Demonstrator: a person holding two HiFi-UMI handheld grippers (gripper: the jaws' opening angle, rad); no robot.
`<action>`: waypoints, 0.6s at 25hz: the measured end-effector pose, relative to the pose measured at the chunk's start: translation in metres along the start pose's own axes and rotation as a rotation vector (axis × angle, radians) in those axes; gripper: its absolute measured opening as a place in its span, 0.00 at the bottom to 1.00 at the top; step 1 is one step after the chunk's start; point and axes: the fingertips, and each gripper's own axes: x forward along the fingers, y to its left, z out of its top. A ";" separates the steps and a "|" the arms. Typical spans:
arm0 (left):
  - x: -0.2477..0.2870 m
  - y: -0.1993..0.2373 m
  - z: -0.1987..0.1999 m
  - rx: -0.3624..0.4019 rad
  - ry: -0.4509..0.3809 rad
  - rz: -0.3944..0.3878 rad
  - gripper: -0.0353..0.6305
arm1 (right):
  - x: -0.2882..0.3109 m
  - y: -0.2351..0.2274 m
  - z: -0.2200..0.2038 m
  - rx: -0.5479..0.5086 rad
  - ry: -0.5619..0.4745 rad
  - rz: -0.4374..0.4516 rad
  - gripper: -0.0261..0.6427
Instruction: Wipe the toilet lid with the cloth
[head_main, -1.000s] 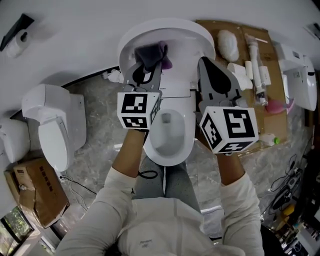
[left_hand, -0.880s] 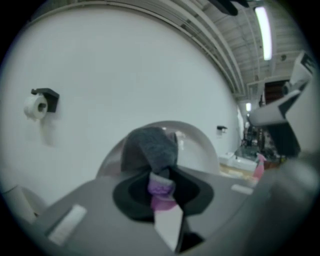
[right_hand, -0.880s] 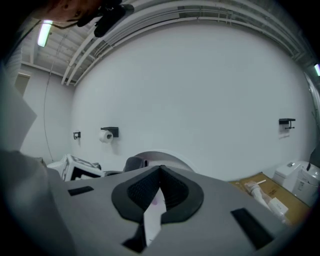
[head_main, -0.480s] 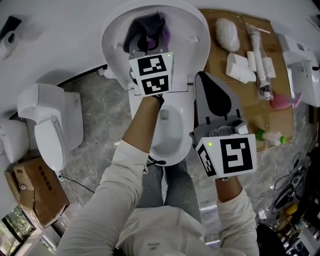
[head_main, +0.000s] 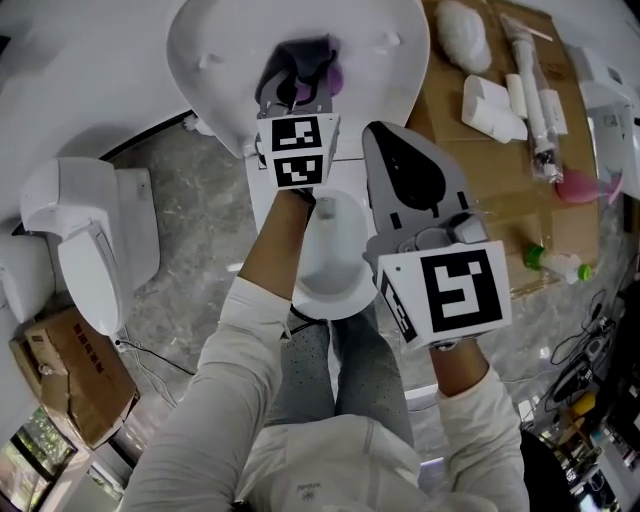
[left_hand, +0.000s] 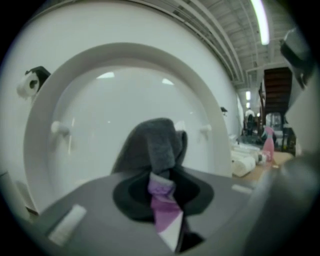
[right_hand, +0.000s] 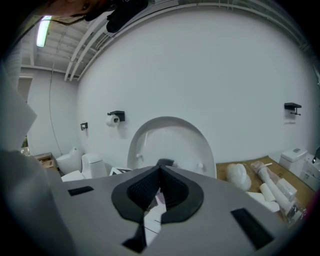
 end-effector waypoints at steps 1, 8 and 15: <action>-0.004 0.013 -0.010 0.009 0.012 0.019 0.15 | 0.003 0.002 -0.003 0.004 0.003 0.004 0.06; -0.031 0.093 -0.076 -0.050 0.083 0.213 0.15 | 0.015 0.002 -0.018 0.022 0.021 0.004 0.06; -0.013 0.063 -0.092 -0.125 0.049 0.255 0.15 | 0.009 -0.018 -0.031 0.043 0.043 -0.034 0.06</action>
